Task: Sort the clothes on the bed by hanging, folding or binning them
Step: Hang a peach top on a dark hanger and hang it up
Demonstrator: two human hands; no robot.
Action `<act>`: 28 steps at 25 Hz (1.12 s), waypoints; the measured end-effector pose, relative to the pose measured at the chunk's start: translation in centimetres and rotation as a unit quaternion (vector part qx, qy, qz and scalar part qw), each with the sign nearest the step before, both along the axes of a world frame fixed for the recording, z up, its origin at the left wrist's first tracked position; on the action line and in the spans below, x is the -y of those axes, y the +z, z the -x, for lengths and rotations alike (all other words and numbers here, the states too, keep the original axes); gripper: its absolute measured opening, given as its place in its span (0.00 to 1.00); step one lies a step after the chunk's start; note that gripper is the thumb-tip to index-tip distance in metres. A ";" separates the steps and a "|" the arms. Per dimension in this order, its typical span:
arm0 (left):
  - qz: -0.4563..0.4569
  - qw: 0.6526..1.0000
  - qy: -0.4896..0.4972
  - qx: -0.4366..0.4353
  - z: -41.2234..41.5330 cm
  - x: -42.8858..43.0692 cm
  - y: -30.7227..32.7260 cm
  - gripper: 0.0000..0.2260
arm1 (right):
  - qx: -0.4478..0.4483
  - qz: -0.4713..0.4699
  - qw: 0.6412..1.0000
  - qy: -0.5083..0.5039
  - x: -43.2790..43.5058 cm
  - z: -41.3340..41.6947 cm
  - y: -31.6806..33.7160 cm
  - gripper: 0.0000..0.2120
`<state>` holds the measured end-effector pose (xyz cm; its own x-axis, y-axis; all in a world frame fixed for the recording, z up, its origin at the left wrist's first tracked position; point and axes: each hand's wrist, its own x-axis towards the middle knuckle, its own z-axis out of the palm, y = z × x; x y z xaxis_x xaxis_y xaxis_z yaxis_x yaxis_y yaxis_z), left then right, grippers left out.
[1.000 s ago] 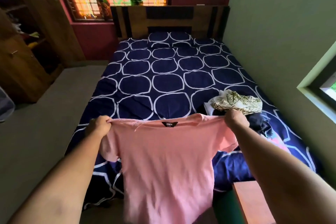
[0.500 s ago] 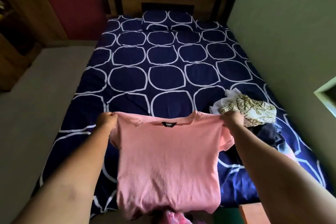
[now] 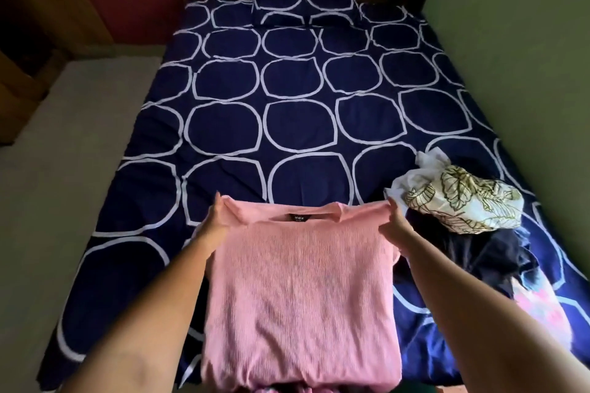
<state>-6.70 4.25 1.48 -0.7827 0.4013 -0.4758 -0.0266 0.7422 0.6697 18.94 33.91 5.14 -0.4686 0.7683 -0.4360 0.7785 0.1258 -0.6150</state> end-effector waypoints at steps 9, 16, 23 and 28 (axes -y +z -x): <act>0.027 0.978 -0.205 0.001 -5.5 -0.9 -3.9 0.21 | 0.103 -0.035 0.984 0.138 3.4 -1.6 -3.7 0.39; 0.045 0.955 -0.294 0.017 -10.0 -5.1 -2.0 0.17 | 0.045 -0.053 0.993 0.092 5.4 -6.8 -2.4 0.34; 0.088 0.875 -0.475 0.004 -17.2 -10.9 -1.5 0.14 | 0.082 -0.092 0.992 0.032 6.3 -16.3 -2.2 0.25; 0.115 0.775 -0.619 -0.055 -24.2 -14.3 0.7 0.18 | 0.212 0.014 0.973 0.086 8.5 -24.0 -0.4 0.22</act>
